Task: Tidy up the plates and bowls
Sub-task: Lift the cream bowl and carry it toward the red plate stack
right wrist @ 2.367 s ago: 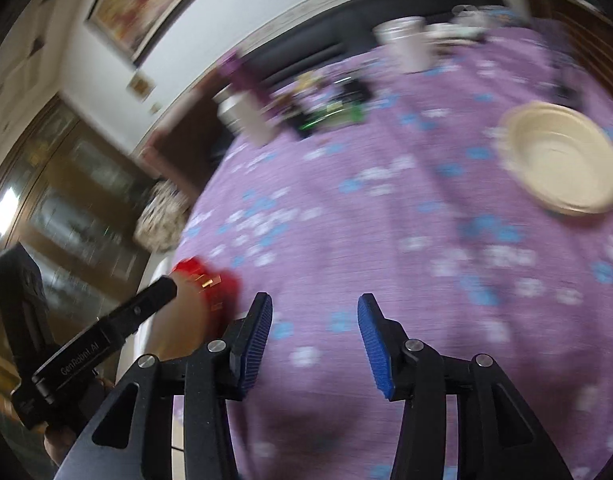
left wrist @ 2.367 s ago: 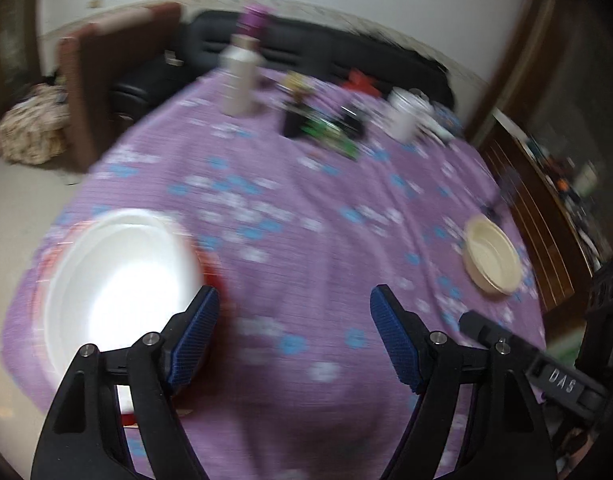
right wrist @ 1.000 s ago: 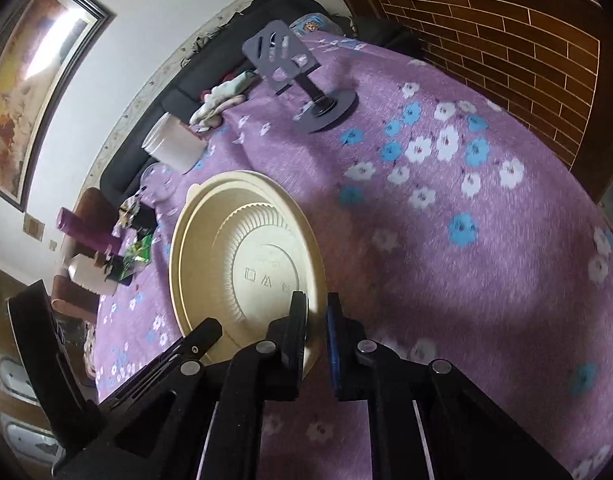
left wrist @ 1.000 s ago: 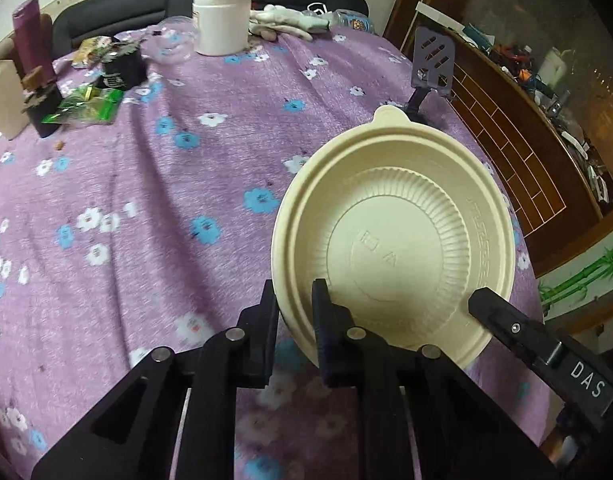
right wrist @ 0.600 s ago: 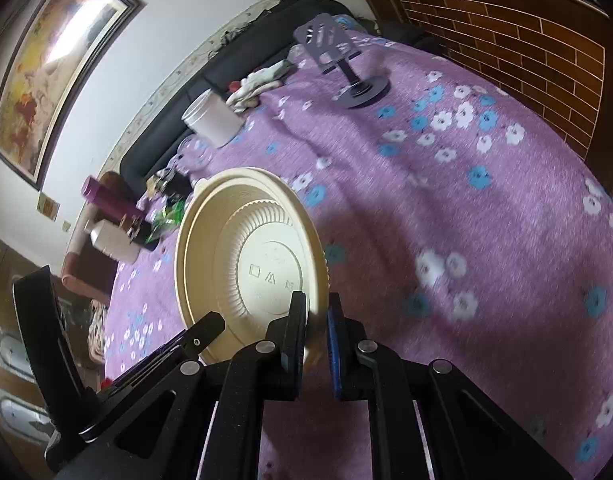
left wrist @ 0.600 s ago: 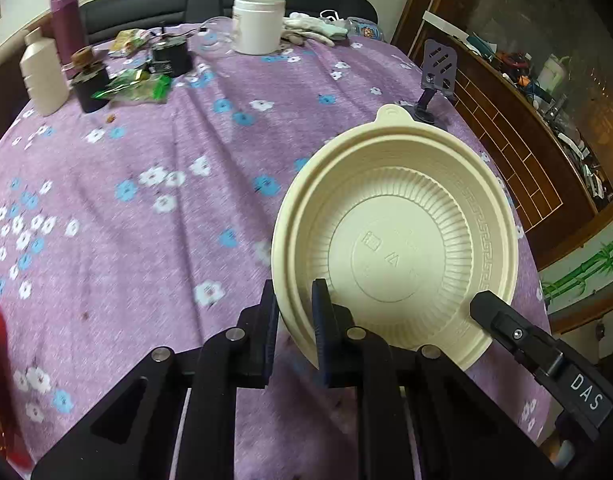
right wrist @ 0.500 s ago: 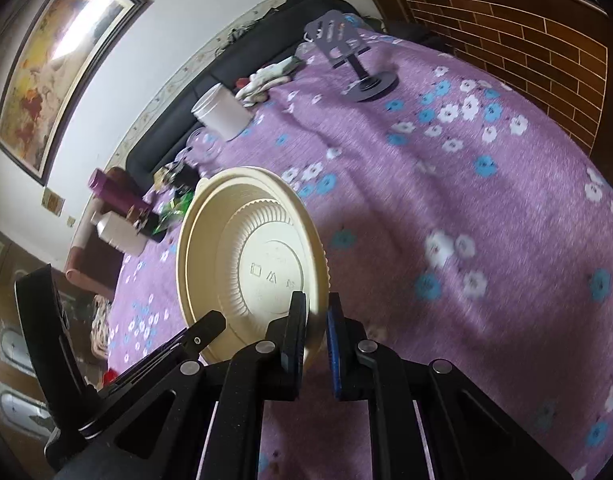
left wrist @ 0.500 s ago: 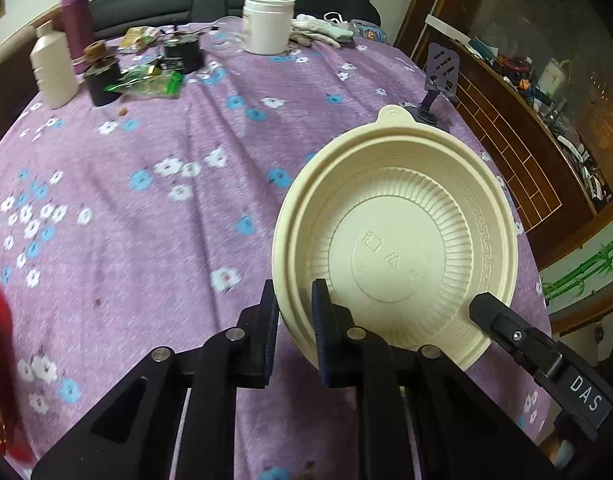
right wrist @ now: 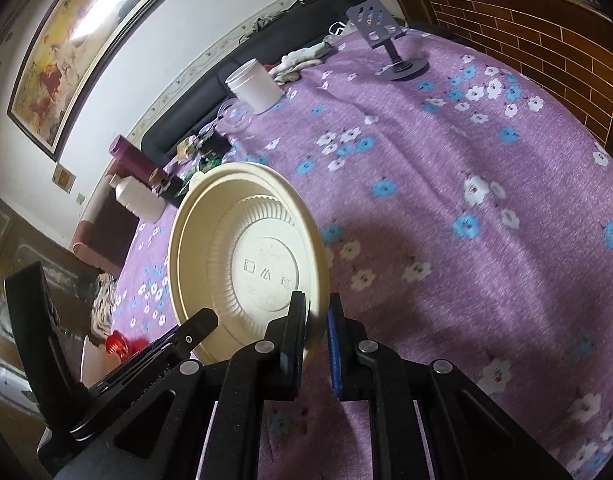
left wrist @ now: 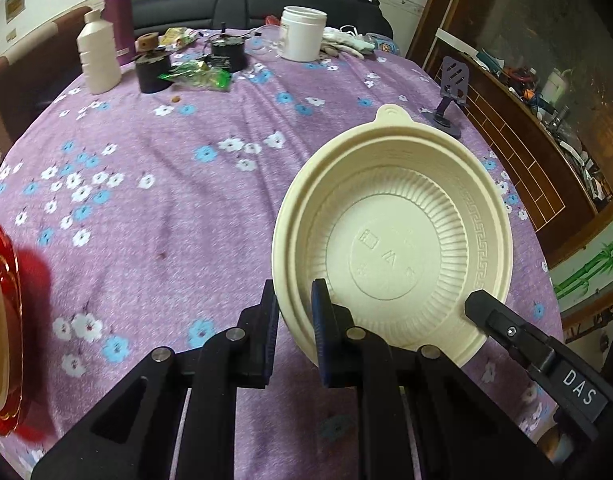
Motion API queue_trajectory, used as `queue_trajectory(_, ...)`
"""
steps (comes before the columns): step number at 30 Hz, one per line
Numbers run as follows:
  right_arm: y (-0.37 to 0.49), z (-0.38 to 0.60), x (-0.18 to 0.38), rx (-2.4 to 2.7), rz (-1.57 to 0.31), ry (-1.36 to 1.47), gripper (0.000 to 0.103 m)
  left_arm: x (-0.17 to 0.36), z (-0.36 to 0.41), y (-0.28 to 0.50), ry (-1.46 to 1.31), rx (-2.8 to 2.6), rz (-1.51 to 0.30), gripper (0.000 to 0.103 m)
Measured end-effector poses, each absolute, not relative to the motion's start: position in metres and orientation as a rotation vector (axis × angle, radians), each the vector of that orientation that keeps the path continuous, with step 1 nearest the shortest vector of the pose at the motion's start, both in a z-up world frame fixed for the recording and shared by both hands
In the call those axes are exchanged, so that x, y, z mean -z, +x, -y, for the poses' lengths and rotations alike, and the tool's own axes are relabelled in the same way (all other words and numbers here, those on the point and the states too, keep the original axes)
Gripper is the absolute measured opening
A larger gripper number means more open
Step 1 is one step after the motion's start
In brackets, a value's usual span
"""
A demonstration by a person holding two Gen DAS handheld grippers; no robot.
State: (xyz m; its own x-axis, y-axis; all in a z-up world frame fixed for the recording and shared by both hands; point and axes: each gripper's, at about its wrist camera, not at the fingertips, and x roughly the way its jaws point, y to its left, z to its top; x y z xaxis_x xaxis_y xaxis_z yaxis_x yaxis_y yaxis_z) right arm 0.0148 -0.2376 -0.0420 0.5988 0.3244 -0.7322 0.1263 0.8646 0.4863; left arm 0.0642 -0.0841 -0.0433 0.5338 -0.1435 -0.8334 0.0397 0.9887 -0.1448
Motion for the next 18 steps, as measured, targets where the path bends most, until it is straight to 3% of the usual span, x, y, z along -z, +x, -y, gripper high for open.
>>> queue_trajectory(18, 0.006, 0.205, 0.043, -0.177, -0.944, 0.496, 0.010, 0.043, 0.057, 0.040, -0.119, 0.048, -0.974, 0.014)
